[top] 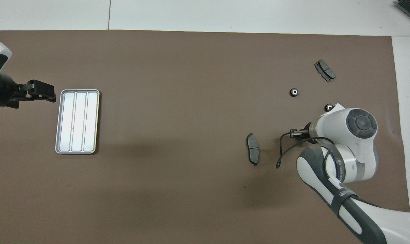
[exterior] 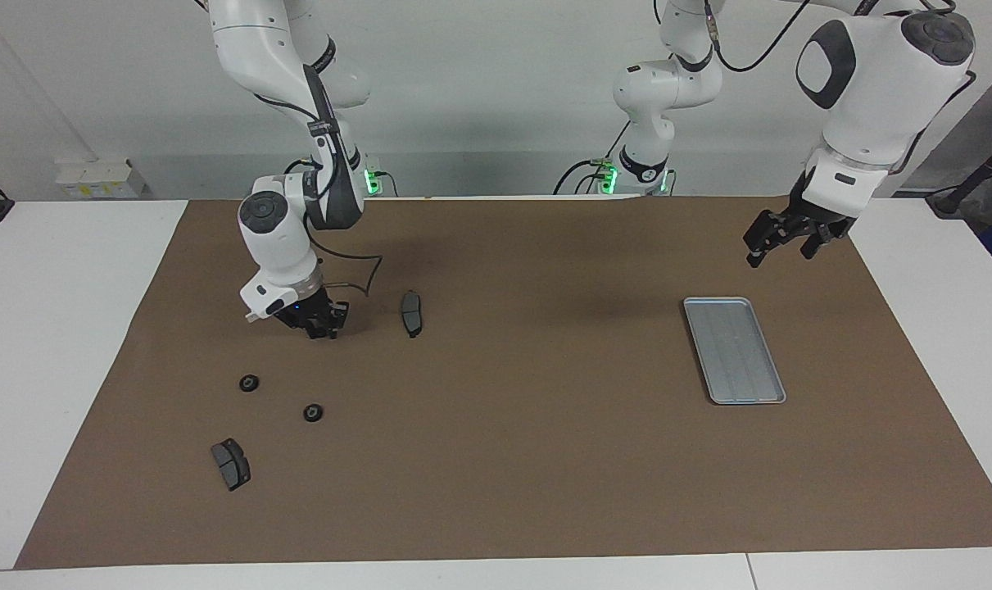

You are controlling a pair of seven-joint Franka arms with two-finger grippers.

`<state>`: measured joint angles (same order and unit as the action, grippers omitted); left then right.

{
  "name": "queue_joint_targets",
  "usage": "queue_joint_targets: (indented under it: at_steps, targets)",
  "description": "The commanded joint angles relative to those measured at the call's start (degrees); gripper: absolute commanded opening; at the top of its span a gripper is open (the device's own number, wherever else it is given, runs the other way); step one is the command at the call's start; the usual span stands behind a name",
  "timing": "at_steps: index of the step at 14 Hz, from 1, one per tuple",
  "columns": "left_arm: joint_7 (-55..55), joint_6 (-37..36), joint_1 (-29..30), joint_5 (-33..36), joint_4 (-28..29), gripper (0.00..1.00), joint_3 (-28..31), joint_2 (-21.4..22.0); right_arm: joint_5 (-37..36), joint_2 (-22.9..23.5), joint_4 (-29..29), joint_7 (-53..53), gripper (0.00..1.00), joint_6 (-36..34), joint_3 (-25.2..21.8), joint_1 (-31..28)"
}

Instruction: Pick bearing gear from pile to tray

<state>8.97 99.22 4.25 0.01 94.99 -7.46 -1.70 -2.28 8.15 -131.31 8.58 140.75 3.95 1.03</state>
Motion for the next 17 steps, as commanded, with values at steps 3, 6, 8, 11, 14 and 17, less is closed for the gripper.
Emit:
queue_joint_targets:
  at_steps: [3,6,8,11,14,17]
  targets:
    - [-0.01,0.63,0.58,0.95,1.42,1.0,-0.45,1.26,1.4,-0.77,5.43,3.79,0.0,-3.89,0.88,2.3]
    - [-0.01,0.72,0.58,1.04,1.51,1.0,-0.45,1.26,1.48,0.9,10.62,8.99,0.0,-6.01,0.88,6.78]
    - [-0.01,0.72,0.58,0.95,1.42,1.0,-0.45,1.26,1.48,2.22,15.36,11.79,0.0,-8.9,0.88,10.56]
    - [-0.01,0.72,0.58,0.95,1.51,1.0,-0.45,1.26,1.22,4.32,21.87,16.28,0.0,-9.89,0.88,16.54]
    - [-0.01,0.72,0.58,0.95,1.42,1.0,-0.45,1.26,0.34,9.59,30.47,24.7,0.0,-11.46,0.79,21.98]
    - [-0.01,0.63,0.58,0.95,1.42,1.0,-0.45,1.26,-1.05,14.86,39.27,29.2,0.0,-15.85,0.79,25.77]
